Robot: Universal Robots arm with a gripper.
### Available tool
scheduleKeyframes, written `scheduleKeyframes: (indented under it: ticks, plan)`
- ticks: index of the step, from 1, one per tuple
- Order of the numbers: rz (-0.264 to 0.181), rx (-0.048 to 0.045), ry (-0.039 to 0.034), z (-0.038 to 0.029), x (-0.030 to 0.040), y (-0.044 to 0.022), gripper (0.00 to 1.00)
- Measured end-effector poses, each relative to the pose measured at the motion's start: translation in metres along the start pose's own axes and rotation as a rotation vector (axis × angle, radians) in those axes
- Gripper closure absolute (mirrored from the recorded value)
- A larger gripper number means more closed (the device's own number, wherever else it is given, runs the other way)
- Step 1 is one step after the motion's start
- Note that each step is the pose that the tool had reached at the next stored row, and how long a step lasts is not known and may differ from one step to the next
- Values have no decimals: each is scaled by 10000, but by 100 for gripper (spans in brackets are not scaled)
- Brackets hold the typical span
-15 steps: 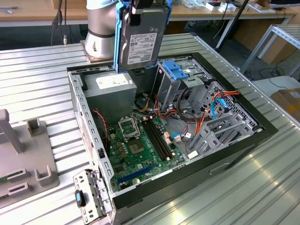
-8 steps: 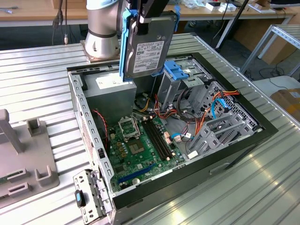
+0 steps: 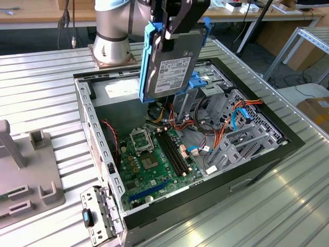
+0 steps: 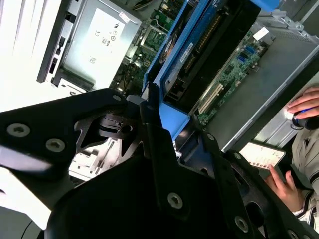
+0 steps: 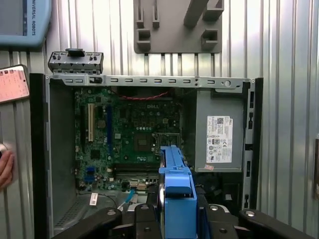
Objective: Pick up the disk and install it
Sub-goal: 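Pick up the disk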
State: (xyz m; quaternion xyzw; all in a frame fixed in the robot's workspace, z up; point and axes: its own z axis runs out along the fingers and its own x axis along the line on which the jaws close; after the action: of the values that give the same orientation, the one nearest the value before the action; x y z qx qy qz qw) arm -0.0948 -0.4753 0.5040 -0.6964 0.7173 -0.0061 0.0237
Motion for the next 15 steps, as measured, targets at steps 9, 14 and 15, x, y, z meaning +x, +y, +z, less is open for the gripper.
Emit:
scheduleKeyframes:
  ticks: [9, 14, 15]
  plan:
    - [0, 1, 0, -1, 47, -1, 63]
    - [0, 1, -1, -2, 124, -4, 63]
    - [0, 0, 1, -3, 140, -5, 63]
